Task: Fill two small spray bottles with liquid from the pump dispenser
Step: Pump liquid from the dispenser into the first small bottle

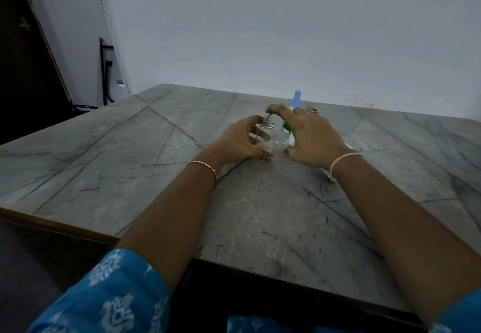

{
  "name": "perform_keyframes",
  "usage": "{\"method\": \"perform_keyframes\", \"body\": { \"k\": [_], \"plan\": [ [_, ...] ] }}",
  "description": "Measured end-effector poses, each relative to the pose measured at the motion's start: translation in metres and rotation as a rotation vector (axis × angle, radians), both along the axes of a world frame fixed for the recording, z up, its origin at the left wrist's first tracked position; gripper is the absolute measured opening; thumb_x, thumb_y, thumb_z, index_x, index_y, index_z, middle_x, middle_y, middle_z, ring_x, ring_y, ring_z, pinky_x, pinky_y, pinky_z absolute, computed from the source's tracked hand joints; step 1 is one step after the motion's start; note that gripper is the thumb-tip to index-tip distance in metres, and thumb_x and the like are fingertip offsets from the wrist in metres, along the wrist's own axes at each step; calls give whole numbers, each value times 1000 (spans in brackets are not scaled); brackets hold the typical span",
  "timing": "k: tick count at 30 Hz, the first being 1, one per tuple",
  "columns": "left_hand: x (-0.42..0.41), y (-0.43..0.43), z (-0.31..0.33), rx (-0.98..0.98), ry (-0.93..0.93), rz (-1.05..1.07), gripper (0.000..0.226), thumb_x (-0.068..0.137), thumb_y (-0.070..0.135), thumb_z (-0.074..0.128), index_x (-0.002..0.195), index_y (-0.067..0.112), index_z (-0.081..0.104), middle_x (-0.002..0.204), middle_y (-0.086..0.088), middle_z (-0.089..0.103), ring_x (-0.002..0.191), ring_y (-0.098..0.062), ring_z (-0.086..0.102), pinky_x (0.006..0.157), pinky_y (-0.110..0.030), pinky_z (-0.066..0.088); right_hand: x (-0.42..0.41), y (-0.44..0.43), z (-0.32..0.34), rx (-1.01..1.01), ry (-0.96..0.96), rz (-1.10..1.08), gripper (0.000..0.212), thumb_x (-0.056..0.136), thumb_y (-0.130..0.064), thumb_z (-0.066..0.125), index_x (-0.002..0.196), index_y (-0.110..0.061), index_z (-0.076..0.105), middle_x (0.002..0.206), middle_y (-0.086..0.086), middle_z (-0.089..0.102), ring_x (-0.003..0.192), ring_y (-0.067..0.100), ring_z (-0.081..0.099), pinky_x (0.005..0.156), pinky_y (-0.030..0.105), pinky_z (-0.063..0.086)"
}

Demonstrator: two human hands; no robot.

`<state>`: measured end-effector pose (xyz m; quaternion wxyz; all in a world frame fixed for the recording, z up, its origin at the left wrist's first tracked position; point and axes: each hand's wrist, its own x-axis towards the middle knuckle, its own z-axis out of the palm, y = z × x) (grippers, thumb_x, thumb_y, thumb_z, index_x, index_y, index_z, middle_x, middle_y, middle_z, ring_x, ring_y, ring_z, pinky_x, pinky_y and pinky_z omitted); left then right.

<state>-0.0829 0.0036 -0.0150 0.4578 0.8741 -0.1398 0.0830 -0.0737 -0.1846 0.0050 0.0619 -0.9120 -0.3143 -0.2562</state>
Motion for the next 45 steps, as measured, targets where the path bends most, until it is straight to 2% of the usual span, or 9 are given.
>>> {"method": "perform_keyframes", "body": {
  "k": [3, 9, 16, 20, 24, 29, 36, 41, 45],
  "plan": [
    [0, 1, -1, 9, -6, -5, 83, 56, 13, 92, 129, 15, 51, 104, 1, 66, 92, -18, 66, 84, -30, 57, 1, -1, 1, 13, 12, 3, 78, 73, -14, 64, 139, -35, 28, 95, 8, 55, 90, 30, 49, 80, 43, 47],
    [-1, 0, -1, 19, -13, -4, 77, 58, 13, 92, 124, 19, 52, 104, 1, 66, 90, -15, 65, 75, -19, 54, -2, 1, 2, 11, -9, 1, 72, 73, -13, 64, 136, -30, 33, 96, 8, 54, 90, 29, 48, 79, 42, 45],
    [-1, 0, -1, 29, -15, -9, 83, 57, 16, 92, 129, 23, 50, 107, 1, 65, 95, -20, 66, 85, -33, 56, 0, -1, 0, -8, -16, -11, 80, 73, -16, 64, 141, -36, 26, 94, 7, 54, 88, 28, 48, 79, 42, 47],
    [0, 1, -3, 29, -11, -9, 80, 56, 17, 93, 126, 24, 53, 108, -1, 66, 95, -21, 67, 88, -38, 57, 1, -1, 0, 1, -1, 0, 78, 72, -17, 67, 137, -35, 27, 96, 7, 55, 90, 29, 50, 79, 42, 48],
    [0, 0, -2, 34, -9, -3, 79, 57, 16, 92, 126, 22, 53, 109, -1, 67, 96, -21, 67, 88, -36, 56, 1, 1, 1, 20, -7, 2, 72, 72, -16, 66, 133, -31, 31, 96, 7, 54, 89, 29, 50, 79, 44, 48],
    [0, 0, -1, 42, 3, -4, 79, 58, 17, 92, 126, 25, 51, 106, 2, 65, 97, -20, 66, 86, -32, 56, 0, 2, 0, 3, -21, -6, 74, 73, -17, 67, 134, -33, 28, 98, 7, 55, 90, 29, 52, 79, 44, 49],
    [1, 2, -3, 14, 42, -38, 82, 57, 8, 91, 125, 27, 48, 110, -6, 66, 95, -20, 68, 86, -31, 57, 0, -1, 0, 1, -11, -8, 79, 73, -16, 65, 140, -35, 26, 95, 7, 55, 87, 27, 47, 79, 42, 47],
    [0, 2, -2, 30, 39, -30, 84, 58, 10, 91, 128, 25, 48, 111, -4, 66, 94, -19, 67, 85, -29, 56, 0, 1, 1, 24, 7, 6, 72, 72, -13, 64, 134, -31, 33, 95, 6, 54, 87, 28, 49, 77, 41, 46],
    [1, 2, -2, 34, 50, -22, 89, 58, 12, 91, 135, 22, 46, 111, -5, 66, 97, -21, 67, 90, -35, 55, -1, 3, 1, 40, -7, 7, 69, 72, -13, 64, 133, -29, 35, 94, 6, 54, 87, 28, 48, 77, 42, 47]
  ]
}}
